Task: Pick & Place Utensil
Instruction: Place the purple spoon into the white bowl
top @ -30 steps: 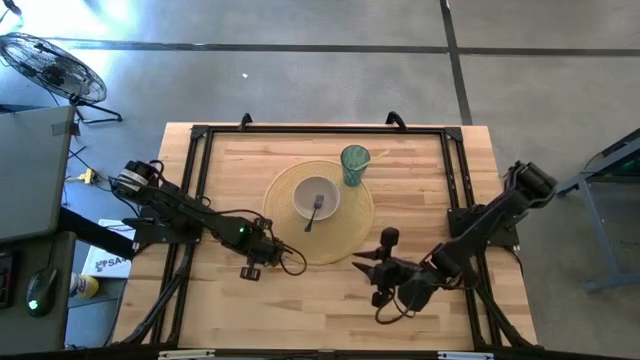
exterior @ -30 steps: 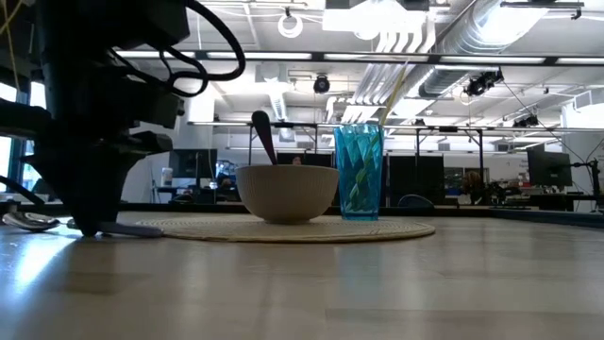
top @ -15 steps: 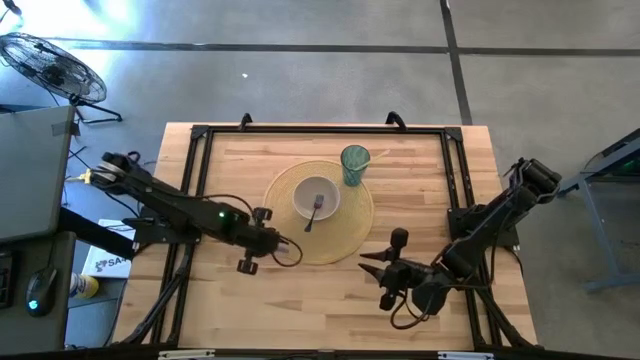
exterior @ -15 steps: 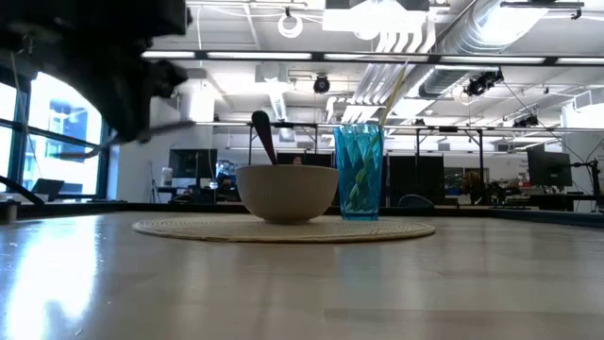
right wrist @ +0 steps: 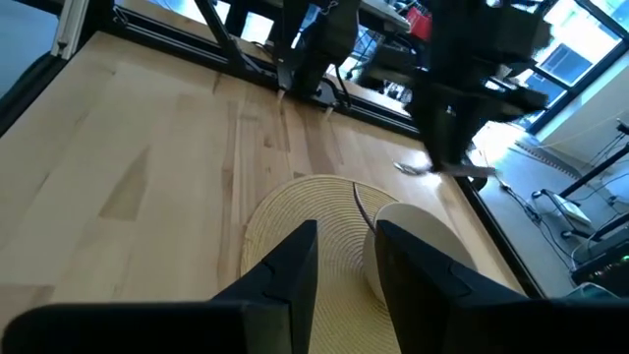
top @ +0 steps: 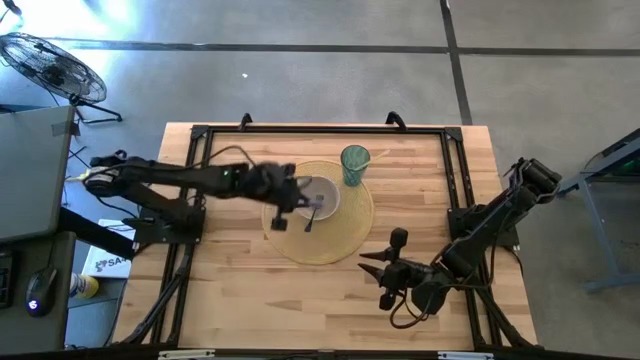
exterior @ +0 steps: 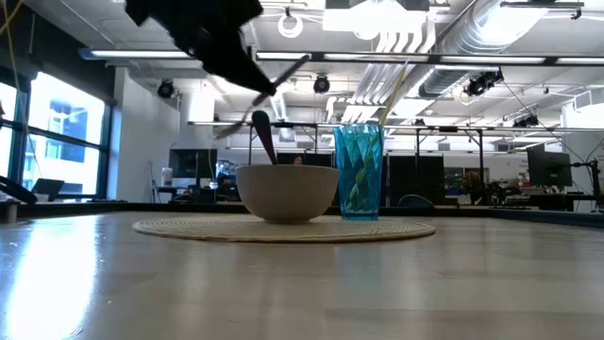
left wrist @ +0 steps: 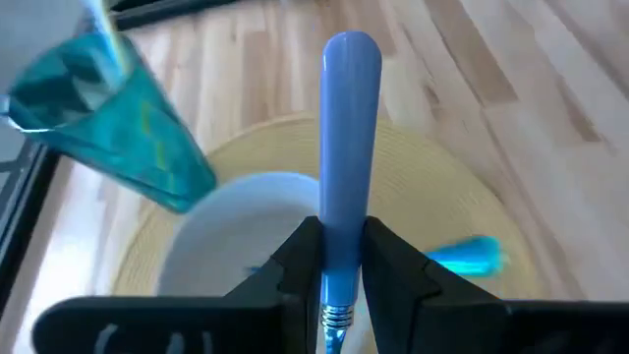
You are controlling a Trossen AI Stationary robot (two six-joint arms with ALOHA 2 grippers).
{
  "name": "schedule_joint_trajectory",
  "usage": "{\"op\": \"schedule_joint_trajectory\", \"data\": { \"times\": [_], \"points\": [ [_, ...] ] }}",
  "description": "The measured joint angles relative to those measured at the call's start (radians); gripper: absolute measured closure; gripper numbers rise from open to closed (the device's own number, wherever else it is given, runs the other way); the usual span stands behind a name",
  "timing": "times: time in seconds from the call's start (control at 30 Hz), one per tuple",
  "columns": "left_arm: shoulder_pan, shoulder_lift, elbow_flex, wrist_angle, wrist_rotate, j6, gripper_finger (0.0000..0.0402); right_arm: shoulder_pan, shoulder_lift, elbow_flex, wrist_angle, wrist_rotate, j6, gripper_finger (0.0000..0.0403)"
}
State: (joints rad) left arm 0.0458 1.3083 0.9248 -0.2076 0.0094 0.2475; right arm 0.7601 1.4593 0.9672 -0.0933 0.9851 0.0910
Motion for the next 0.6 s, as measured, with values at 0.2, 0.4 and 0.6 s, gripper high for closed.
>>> {"op": "schedule_joint_trajectory", "data": {
  "times": [0.2, 0.4, 0.6],
  "points": [
    [0.131, 0.146, 0.007, 0.202, 0.176, 0.047, 0.0348, 0.0, 0.0, 0.0, -0.001, -0.007, 0.006, 0.0304],
    [0.17, 0.3, 0.098, 0.22, 0.226, 0.087, 0.0348, 0.0, 0.0, 0.0, -0.005, -0.023, 0.018, 0.0304],
    [0.178, 0.386, 0.116, 0.176, 0.237, 0.104, 0.0348, 0.0, 0.0, 0.0, -0.015, -0.034, 0.041, 0.0304]
  ]
}}
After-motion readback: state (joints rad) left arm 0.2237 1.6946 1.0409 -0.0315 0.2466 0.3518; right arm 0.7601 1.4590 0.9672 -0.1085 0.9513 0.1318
